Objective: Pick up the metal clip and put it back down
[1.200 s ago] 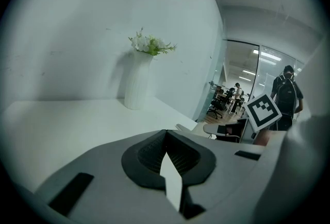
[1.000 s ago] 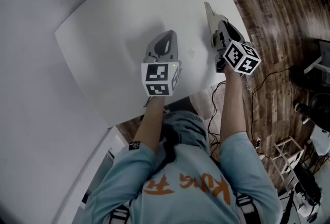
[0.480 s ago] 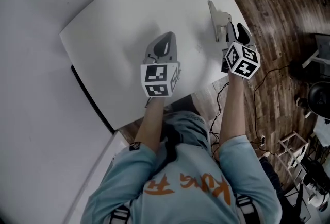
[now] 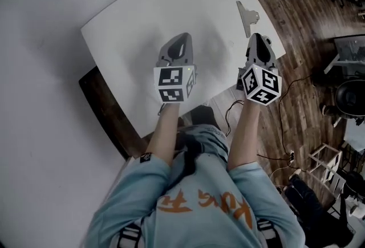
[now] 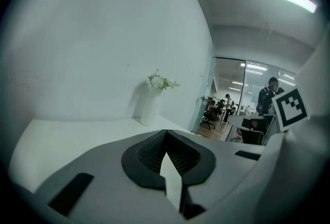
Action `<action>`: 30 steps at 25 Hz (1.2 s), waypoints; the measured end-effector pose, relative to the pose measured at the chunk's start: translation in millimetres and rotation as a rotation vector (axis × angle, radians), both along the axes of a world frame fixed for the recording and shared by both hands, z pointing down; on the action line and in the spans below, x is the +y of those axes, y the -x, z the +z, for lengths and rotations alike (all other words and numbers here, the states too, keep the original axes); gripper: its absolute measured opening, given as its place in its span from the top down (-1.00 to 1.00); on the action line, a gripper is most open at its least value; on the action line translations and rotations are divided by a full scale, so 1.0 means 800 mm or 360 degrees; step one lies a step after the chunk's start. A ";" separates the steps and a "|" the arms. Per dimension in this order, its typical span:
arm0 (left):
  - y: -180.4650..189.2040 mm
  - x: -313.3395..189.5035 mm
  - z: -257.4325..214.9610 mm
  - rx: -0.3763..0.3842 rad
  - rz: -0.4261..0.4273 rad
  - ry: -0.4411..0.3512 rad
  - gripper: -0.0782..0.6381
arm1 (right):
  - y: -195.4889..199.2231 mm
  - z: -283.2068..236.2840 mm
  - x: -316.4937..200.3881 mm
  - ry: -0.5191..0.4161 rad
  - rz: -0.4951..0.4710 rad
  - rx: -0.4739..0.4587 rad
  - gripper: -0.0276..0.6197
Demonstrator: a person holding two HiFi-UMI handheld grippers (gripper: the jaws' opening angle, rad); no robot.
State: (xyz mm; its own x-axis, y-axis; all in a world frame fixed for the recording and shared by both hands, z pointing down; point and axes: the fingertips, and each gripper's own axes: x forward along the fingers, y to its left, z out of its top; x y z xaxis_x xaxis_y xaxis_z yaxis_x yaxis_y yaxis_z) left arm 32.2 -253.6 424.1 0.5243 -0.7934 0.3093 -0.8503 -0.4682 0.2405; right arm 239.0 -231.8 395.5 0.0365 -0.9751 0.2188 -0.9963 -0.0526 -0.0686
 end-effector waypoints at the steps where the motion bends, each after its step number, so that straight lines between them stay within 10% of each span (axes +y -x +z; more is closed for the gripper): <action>1: 0.007 0.007 -0.006 -0.0003 0.0014 -0.0020 0.71 | 0.007 -0.007 0.014 -0.0016 0.0007 0.0022 0.88; 13: 0.031 0.070 -0.119 -0.0024 0.0174 -0.0443 0.72 | 0.059 -0.066 0.093 -0.0194 -0.0042 0.0043 0.88; 30: 0.014 0.070 -0.135 -0.0058 0.0169 -0.0424 0.72 | 0.081 -0.104 0.100 -0.0171 -0.0179 0.0240 0.88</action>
State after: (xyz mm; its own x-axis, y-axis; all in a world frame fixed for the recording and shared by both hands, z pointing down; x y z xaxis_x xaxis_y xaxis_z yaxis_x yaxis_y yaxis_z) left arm 21.4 -197.9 316.1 0.6014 -0.7903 0.1175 -0.7988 -0.5979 0.0673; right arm 173.9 -152.1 312.1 -0.0494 -0.9923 0.1135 -0.9948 0.0590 0.0826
